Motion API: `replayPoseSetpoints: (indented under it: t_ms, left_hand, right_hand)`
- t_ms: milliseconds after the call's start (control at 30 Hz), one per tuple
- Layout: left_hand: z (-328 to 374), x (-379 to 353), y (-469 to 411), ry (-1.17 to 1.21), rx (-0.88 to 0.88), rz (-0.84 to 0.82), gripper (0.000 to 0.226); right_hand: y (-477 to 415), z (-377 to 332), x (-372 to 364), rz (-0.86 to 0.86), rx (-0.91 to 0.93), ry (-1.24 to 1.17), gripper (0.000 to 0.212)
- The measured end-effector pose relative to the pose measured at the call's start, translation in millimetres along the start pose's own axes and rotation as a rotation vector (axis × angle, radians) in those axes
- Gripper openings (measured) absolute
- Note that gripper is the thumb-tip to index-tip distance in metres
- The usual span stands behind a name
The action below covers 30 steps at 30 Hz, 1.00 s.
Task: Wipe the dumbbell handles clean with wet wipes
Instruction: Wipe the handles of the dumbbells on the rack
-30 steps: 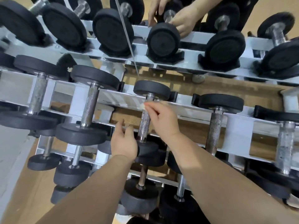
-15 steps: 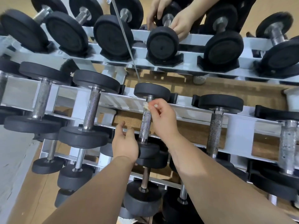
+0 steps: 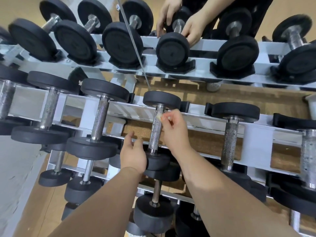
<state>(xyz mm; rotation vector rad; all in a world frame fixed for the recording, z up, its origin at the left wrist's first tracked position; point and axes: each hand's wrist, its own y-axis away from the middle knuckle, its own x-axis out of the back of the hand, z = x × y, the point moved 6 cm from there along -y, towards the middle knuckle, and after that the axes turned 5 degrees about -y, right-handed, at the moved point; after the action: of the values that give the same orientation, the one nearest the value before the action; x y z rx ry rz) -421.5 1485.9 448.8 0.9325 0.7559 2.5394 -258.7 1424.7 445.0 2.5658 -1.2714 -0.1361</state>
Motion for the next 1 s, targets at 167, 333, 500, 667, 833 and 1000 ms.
replayPoseSetpoints:
  t_ms: [167, 333, 500, 667, 833, 1000]
  left_hand:
    - [4, 1, 5, 0.002, -0.004, -0.005, 0.046]
    - [3, 0, 3, 0.016, -0.007, 0.004, 0.049]
    - [2, 0, 0, 0.029, -0.017, 0.018, 0.039]
    - [5, 2, 3, 0.004, -0.031, 0.021, 0.040]
    - [4, 1, 2, -0.029, -0.040, 0.014, 0.042]
    - [4, 1, 2, -0.008, -0.017, 0.025, 0.041]
  right_hand:
    - [25, 11, 3, -0.139, 0.006, 0.150, 0.011]
    - [39, 16, 3, -0.190, 0.050, 0.171, 0.011]
    - [-5, -6, 2, 0.028, 0.038, 0.010, 0.011]
    - [19, 16, 4, -0.045, 0.000, 0.044, 0.010]
    - [33, 19, 1, -0.106, 0.037, 0.109, 0.012]
    - [-9, 0, -1, 0.119, -0.018, -0.072, 0.010]
